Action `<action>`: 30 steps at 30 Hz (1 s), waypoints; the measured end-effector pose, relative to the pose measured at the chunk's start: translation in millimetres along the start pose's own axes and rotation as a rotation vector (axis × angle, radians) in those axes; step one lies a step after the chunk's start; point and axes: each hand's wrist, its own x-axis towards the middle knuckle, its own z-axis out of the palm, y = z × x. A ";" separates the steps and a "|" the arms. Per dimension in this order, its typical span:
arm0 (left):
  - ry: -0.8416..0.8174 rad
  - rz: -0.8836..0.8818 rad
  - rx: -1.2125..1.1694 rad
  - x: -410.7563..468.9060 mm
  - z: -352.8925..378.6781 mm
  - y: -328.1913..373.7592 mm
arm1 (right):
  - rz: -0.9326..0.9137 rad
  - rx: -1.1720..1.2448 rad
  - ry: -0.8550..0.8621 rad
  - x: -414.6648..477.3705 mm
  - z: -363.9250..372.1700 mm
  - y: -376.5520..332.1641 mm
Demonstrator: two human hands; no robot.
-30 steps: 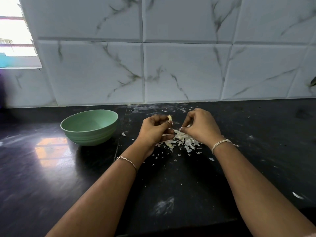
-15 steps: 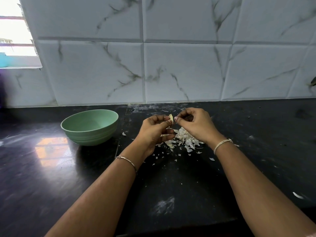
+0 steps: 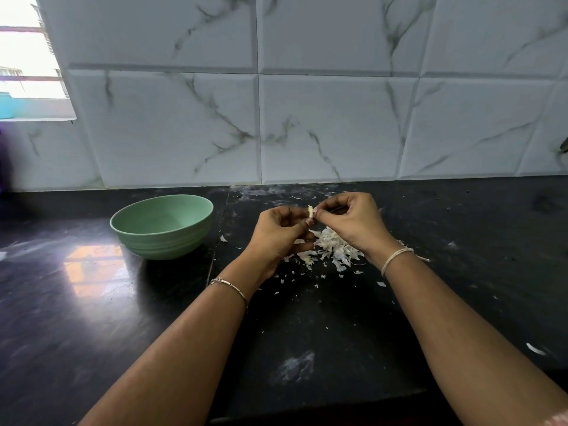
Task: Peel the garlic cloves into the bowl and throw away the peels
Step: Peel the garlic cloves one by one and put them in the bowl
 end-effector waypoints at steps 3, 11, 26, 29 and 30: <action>0.004 0.016 0.020 0.0 -0.2 0.1 | 0.031 0.065 0.010 -2.0 1.0 -2.4; 0.013 0.034 0.029 0.2 0.4 -0.6 | 0.080 0.152 0.030 -4.0 2.4 -5.1; 0.182 0.227 0.458 7.6 -1.1 -3.9 | 0.116 0.146 -0.008 -3.8 0.2 -1.8; 0.187 0.228 0.475 7.7 -0.6 -4.6 | 0.118 0.145 -0.003 -3.5 -0.4 -1.6; 0.198 0.231 0.481 7.6 -0.1 -4.7 | 0.122 0.151 -0.003 -3.3 -0.5 -1.9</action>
